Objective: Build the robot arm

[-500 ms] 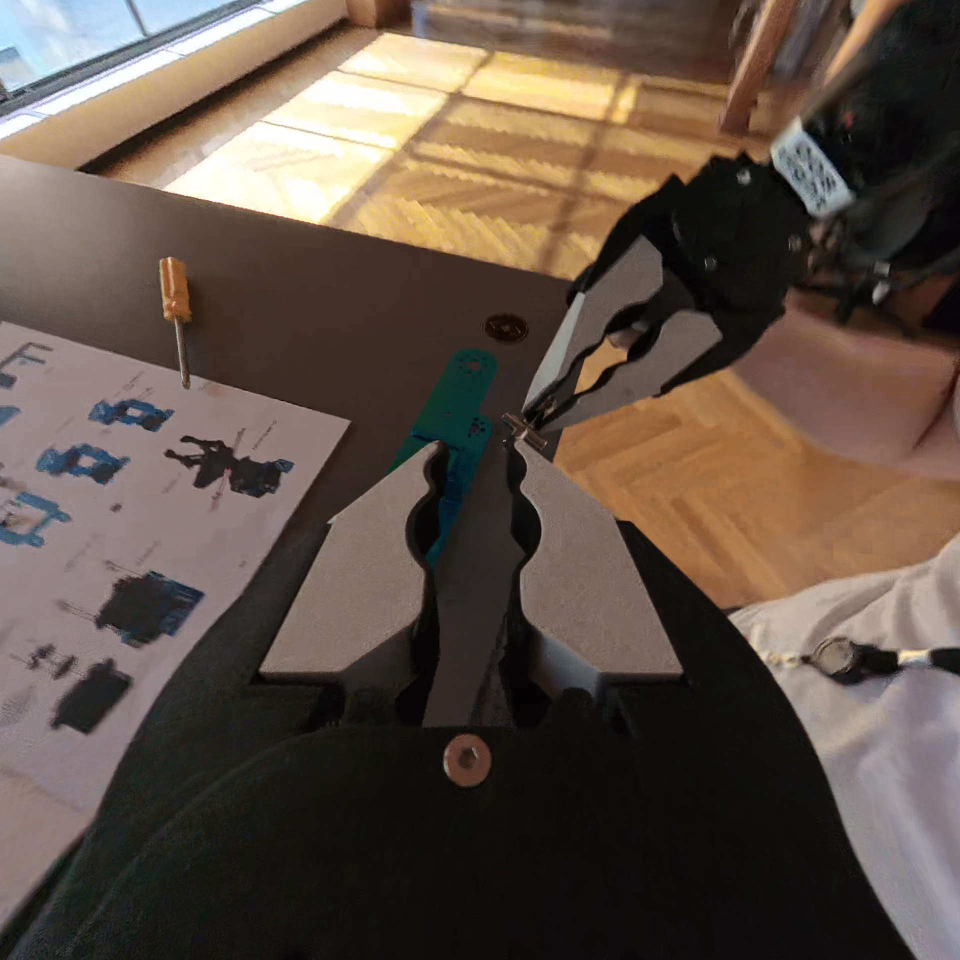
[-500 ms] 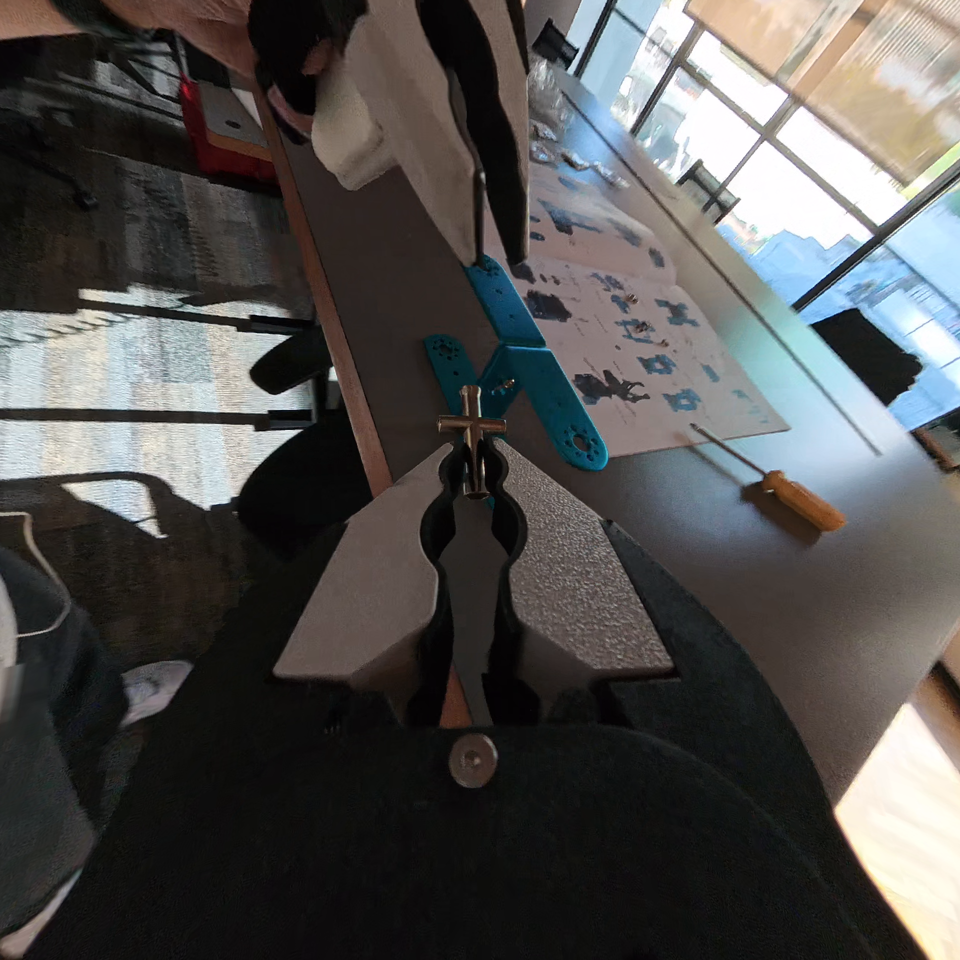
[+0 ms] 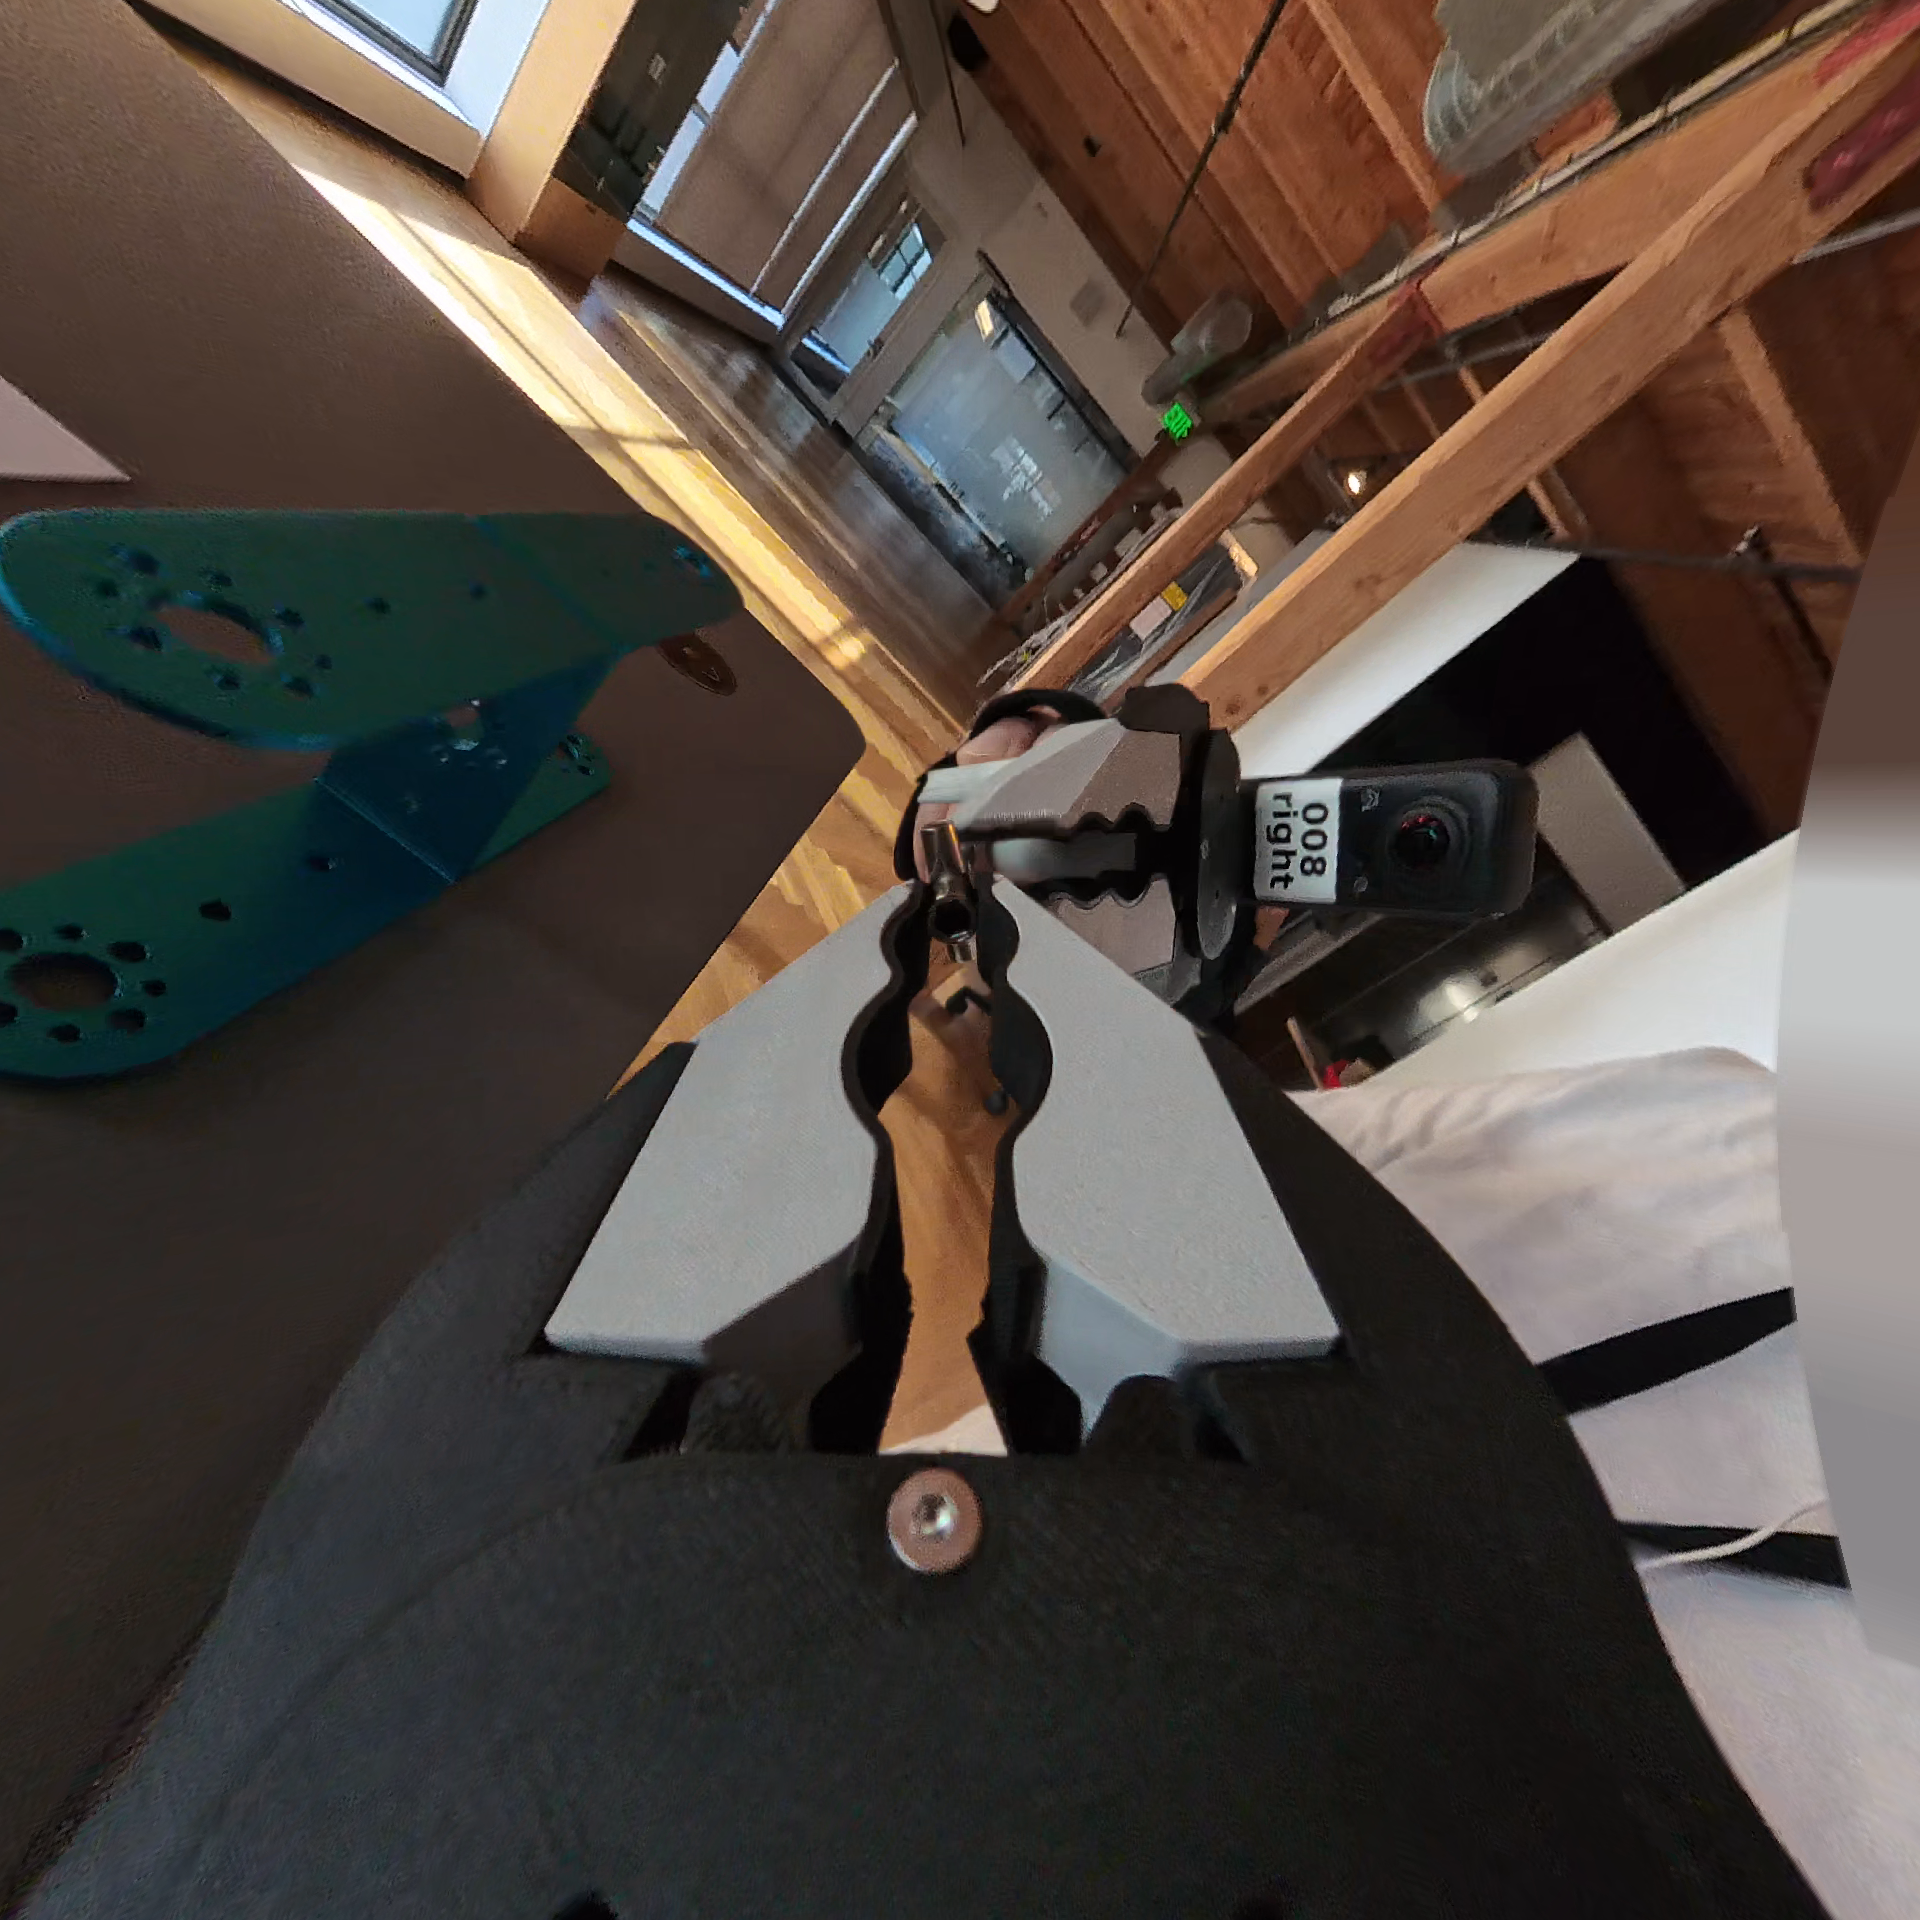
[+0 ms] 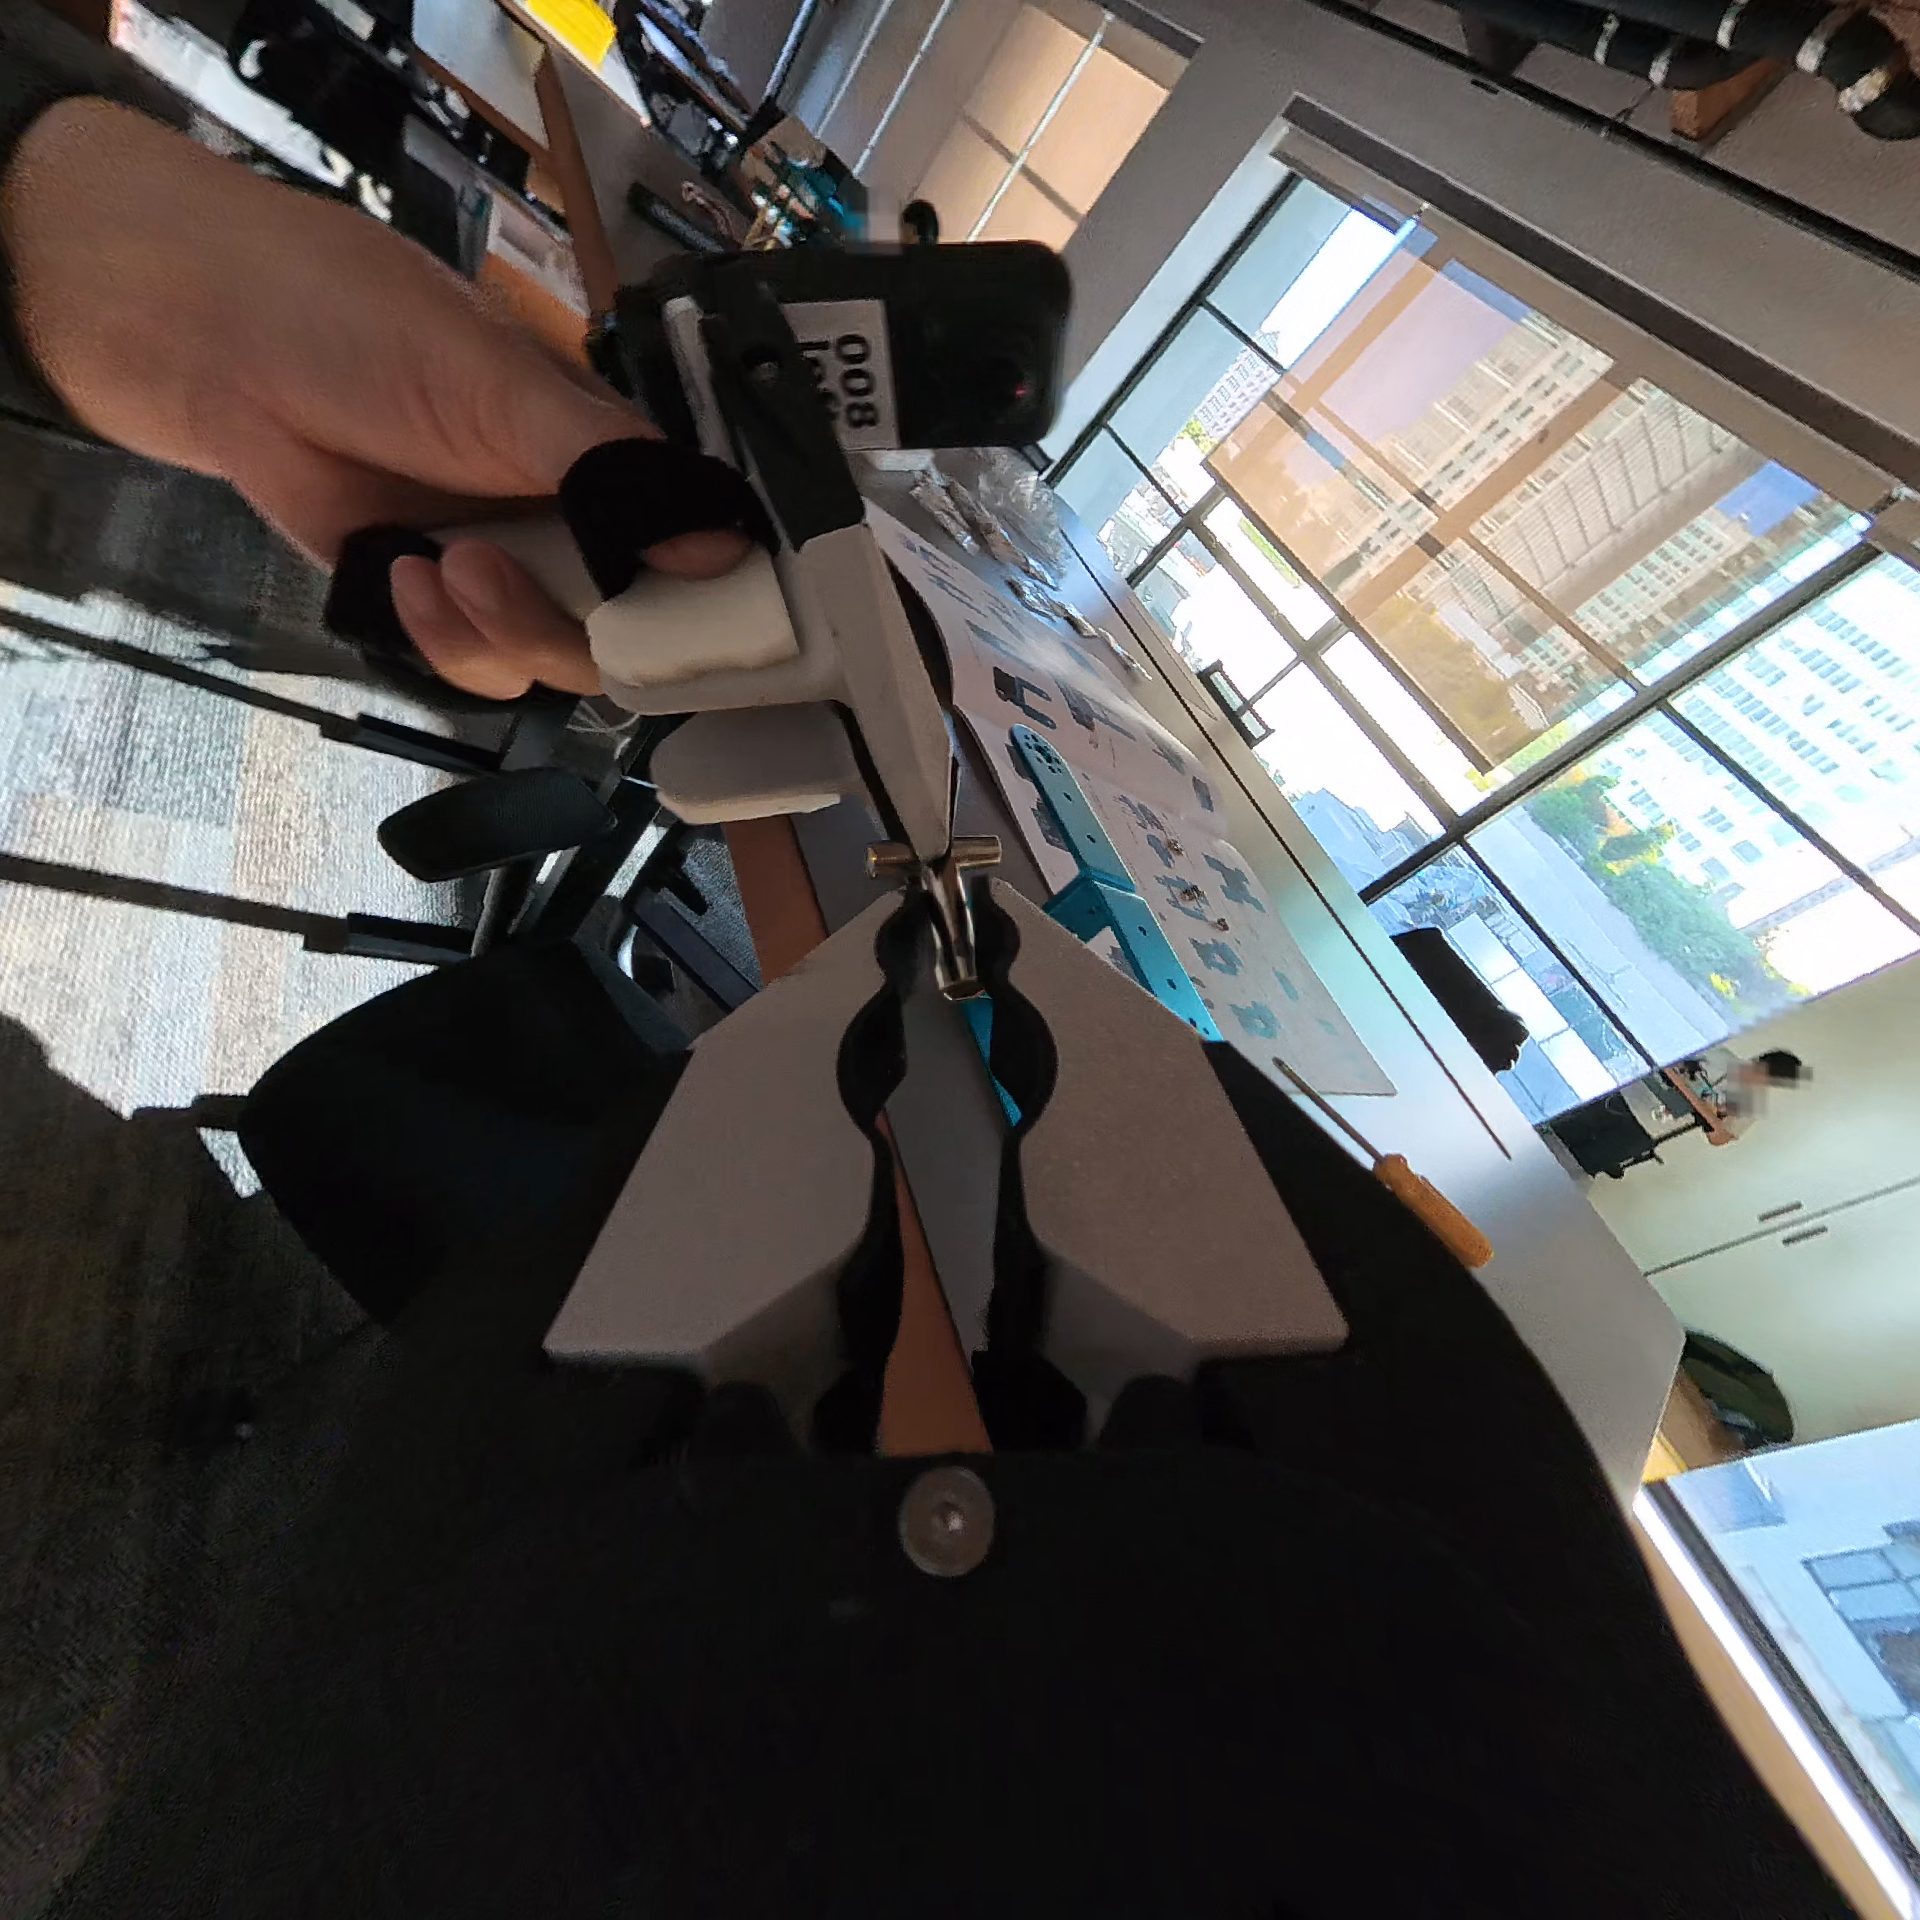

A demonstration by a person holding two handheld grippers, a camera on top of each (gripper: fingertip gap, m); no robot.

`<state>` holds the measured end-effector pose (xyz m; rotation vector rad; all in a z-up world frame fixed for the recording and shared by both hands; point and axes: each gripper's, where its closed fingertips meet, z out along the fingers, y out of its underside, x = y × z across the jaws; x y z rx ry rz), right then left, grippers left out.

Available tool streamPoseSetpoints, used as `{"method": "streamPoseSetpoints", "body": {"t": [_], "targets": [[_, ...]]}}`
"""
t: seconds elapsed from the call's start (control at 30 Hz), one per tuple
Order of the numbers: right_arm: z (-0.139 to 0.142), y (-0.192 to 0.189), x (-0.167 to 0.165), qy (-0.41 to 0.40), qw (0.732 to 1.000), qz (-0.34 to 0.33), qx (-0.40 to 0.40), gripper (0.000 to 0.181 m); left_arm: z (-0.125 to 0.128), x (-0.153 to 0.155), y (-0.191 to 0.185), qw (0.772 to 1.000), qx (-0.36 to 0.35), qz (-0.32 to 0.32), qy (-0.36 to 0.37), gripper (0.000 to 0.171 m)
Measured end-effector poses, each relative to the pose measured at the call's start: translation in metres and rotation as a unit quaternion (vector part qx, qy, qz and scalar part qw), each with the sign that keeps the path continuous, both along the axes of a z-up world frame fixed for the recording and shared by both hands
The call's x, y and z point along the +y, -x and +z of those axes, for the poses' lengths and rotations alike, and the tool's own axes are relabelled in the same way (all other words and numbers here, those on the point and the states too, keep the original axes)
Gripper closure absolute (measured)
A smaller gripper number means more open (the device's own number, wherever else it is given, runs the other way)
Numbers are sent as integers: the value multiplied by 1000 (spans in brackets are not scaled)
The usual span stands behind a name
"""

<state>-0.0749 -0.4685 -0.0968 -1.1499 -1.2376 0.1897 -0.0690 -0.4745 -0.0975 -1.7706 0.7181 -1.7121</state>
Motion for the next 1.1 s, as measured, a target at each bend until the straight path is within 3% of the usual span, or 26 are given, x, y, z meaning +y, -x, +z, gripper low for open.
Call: {"method": "streamPoseSetpoints", "body": {"t": [0.1, 0.17, 0.23, 0.3, 0.37, 0.4, 0.43, 0.53, 0.6, 0.73, 1.1], "targets": [[2, -10, 11, 25, 996, -62, 52, 145, 0, 4, 2, 999, -26, 30, 25, 165], [1, -17, 10, 67, 990, -76, 102, 146, 6, 5, 6, 997, -53, 44, 30, 165], [4, -19, 4, 174, 959, -48, 217, 148, 14, 4, 10, 995, -82, 54, 28, 166], [14, -23, -3, 298, 881, 11, 366, 151, 15, 2, 11, 994, -89, 57, 19, 165], [28, -27, -10, 399, 760, 100, 502, 153, 16, -1, 10, 993, -99, 59, 12, 165], [29, -27, -11, 434, 713, 125, 536, 159, 15, -2, 9, 993, -103, 59, 17, 165], [24, -23, -12, 456, 692, 129, 544, 162, 15, -5, 7, 992, -110, 52, 23, 166], [13, -11, -16, 457, 713, 109, 521, 163, 14, -12, -1, 993, -111, 35, 32, 166], [12, -10, -15, 462, 707, 93, 528, 162, 14, -15, -5, 993, -111, 28, 28, 166], [18, -13, -14, 445, 674, 94, 582, 173, 19, -14, -9, 991, -127, 41, 13, 166], [8, -8, -6, 462, 592, 112, 651, 174, 8, -6, -4, 991, -124, 27, 34, 166]]}}
